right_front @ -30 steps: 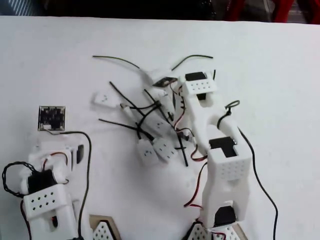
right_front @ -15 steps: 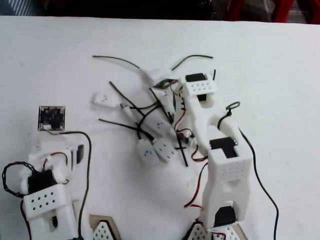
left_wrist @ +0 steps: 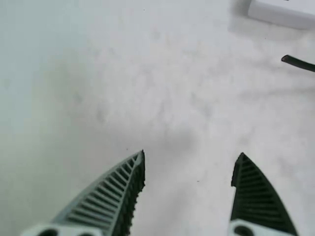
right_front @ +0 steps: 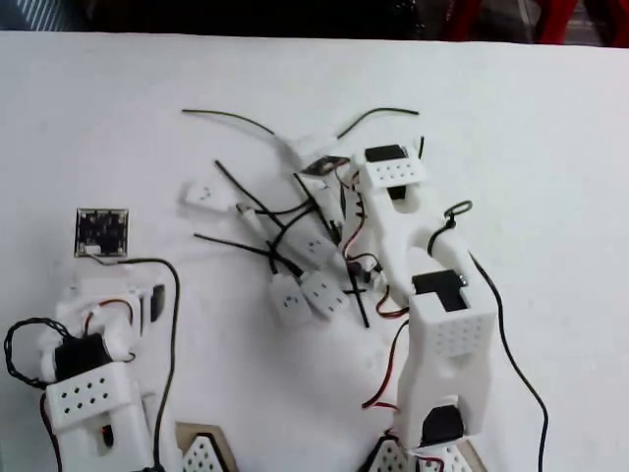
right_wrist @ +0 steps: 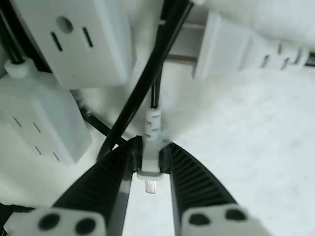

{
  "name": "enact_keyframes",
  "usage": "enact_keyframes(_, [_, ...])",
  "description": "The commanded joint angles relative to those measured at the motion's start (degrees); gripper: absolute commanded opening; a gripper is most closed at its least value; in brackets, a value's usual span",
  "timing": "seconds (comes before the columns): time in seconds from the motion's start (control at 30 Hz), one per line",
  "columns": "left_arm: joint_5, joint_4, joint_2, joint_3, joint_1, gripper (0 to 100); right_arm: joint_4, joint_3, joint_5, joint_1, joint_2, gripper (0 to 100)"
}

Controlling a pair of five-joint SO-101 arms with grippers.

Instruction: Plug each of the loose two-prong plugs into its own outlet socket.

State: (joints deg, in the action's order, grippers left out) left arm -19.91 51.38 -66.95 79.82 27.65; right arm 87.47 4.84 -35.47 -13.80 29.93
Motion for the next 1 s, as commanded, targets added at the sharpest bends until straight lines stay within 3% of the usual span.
enact_keyframes(0.0, [0.00,-1.14,-1.01,-0.18,0.04,28,0.04,-0.62,0.00,0.66,1.54,1.7])
enact_keyframes(0.27, [0.00,-1.14,-1.01,-0.09,0.04,28,0.13,0.44,0.18,0.84,0.57,1.7])
enact_keyframes(0.4, [0.00,-1.14,-1.01,-0.09,0.04,29,5.49,0.35,0.09,0.75,-4.35,1.7])
enact_keyframes(0.53, [0.00,-1.14,-1.01,-0.09,0.04,29,10.15,0.35,0.00,1.63,-12.35,1.7])
enact_keyframes(0.97, [0.00,-1.14,-1.01,-0.09,-0.04,29,10.59,0.09,0.09,6.46,-39.43,1.7])
